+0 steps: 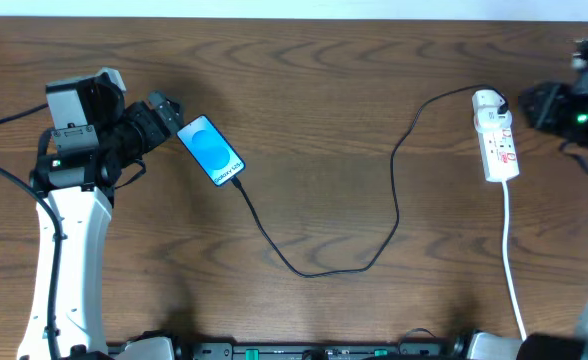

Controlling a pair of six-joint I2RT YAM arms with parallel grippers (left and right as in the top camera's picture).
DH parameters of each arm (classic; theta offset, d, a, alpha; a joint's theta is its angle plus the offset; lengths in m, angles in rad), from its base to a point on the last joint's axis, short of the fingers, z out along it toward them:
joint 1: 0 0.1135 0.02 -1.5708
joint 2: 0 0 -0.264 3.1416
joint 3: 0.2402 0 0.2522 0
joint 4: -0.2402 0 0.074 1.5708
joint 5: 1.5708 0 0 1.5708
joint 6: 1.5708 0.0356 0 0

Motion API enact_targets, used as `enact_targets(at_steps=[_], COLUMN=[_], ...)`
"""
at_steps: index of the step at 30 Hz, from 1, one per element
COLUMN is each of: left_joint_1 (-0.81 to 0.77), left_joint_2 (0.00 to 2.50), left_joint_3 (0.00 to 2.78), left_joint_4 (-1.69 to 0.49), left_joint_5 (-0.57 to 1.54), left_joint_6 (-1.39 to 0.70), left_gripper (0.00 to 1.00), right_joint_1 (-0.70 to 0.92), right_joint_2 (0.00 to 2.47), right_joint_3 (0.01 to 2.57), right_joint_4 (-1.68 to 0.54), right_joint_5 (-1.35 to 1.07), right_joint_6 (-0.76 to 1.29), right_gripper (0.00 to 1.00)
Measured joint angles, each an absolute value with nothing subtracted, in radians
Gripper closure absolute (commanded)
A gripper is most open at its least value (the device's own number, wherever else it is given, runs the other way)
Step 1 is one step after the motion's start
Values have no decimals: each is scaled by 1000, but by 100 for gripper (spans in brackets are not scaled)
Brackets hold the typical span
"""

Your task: Plug charger to phone and switch on socket

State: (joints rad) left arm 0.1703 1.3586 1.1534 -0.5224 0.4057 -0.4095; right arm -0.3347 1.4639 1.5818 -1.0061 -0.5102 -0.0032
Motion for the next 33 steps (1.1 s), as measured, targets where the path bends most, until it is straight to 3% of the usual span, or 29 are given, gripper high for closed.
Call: enact_targets(at_steps=[2, 3, 4, 18, 33], left_joint_1=[170, 170, 170, 170, 170], left_joint_2=[1359, 1359, 1359, 1359, 1359], left_joint_3=[1153, 1153, 1153, 1153, 1153], left_joint_4=[-522, -523, -522, -523, -523], left_joint_5=[406, 406, 406, 406, 406], left_joint_6=[-410, -410, -410, -410, -410], left_gripper=[5, 5, 5, 5, 5], right_joint_1=[-278, -248, -220, -130, -130], right_joint_2=[1427, 1406, 1382, 1237, 1233], right_joint_3=[1582, 1582, 1581, 1582, 1570], right_joint_4=[-1036, -1053, -1077, -1299, -1280], right_joint_5=[-525, -529, -532, -542, -415], right_joint_6=[-27, -37, -49, -79, -81], right_gripper=[59, 47, 1, 1, 1])
